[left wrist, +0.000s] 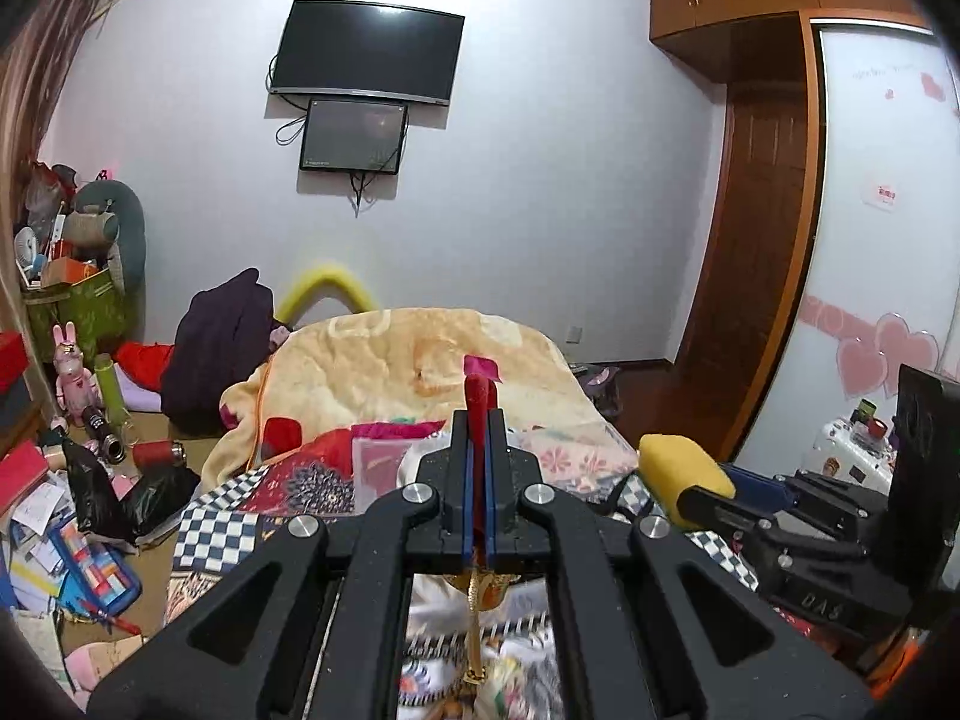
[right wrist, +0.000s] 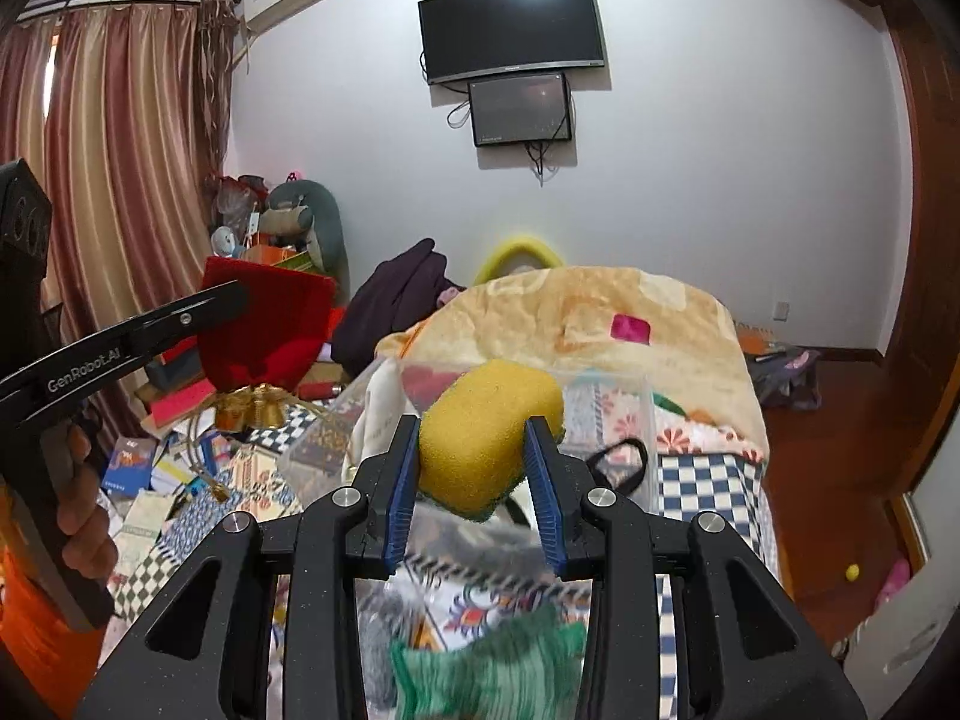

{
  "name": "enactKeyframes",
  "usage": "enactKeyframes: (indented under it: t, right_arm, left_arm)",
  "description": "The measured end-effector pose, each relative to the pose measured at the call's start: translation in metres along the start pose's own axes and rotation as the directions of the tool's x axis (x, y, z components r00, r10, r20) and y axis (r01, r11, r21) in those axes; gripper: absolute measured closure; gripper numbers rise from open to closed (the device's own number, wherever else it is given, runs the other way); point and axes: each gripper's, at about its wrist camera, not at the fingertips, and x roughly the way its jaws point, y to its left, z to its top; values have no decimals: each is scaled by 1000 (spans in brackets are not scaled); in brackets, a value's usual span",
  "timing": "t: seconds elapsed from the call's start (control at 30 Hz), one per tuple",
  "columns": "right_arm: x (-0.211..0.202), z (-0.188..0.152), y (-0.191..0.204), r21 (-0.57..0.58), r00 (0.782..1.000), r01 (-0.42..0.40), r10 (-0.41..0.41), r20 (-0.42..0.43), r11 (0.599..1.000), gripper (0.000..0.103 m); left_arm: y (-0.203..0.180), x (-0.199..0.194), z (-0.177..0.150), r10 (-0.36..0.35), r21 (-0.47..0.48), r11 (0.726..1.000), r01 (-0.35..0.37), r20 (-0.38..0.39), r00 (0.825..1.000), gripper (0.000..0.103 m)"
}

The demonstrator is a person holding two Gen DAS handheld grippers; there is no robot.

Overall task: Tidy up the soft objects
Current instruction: 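Carry the red pouch into the clear box with the left tool while the right drops the sponge in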

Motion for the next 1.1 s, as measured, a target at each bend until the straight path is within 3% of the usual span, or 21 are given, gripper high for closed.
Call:
enactKeyframes:
  t: [0.37,0.57,0.77,0.97,1.1]
  right_arm:
    - [35,-4,-14,2,996,58,-58,-70,998,71]
    - [54,-15,-30,14,985,87,-84,-148,996,71]
    - [66,-23,-35,15,973,100,-95,-209,995,71]
    - [65,-26,-31,-2,967,114,-112,-228,993,70]
    - [61,-27,-32,-6,965,118,-116,-235,993,65]
  left_arm:
    - [-6,63,-5,4,-2,1000,-5,-72,997,101]
    - [-5,97,-26,29,17,1000,-26,-182,983,101]
    - [-8,119,-43,20,43,999,-7,-293,956,101]
    - [-6,124,-49,23,44,999,-9,-334,942,100]
    - [-3,119,-50,18,38,999,-6,-337,941,90]
